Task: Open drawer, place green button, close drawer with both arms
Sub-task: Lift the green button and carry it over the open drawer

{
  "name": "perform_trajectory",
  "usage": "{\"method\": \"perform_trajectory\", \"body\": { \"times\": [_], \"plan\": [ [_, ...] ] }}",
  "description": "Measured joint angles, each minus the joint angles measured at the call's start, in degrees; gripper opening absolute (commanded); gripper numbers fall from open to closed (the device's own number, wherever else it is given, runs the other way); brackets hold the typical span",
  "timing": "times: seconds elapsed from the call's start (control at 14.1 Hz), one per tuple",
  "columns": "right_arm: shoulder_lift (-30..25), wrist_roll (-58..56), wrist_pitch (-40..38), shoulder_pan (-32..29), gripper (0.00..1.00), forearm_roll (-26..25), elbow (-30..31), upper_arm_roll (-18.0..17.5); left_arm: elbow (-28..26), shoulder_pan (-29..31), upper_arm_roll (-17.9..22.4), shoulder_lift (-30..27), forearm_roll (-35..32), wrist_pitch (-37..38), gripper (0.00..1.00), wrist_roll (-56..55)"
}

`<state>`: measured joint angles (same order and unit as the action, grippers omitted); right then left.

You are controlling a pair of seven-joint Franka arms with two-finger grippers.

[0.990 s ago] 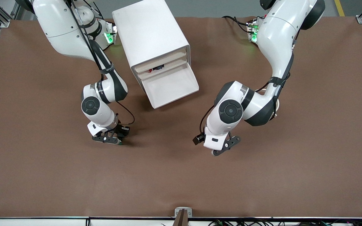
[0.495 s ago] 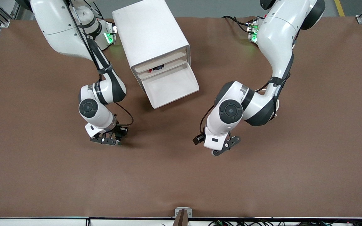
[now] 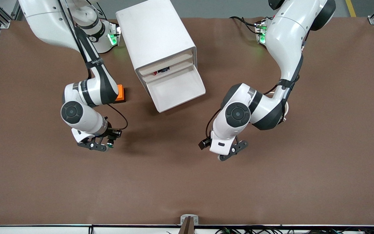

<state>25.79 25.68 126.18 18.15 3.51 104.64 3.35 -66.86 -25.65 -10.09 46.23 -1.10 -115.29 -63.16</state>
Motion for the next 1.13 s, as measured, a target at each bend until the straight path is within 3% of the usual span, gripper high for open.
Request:
{"method": "perform_trajectory", "body": {
  "times": [0.78, 1.13],
  "plan": [
    [-11.3, 9.3, -16.2, -0.5, 0.0, 0.0, -1.0, -0.5, 0.0, 0.0, 0.0, 0.0, 0.0, 0.0, 0.99, 0.0],
    [-14.1, 23.1, -17.5, 5.2, 0.0, 0.1, -0.8, -1.3, 0.0, -0.1, 0.0, 0.0, 0.0, 0.0, 0.99, 0.0]
  ]
}}
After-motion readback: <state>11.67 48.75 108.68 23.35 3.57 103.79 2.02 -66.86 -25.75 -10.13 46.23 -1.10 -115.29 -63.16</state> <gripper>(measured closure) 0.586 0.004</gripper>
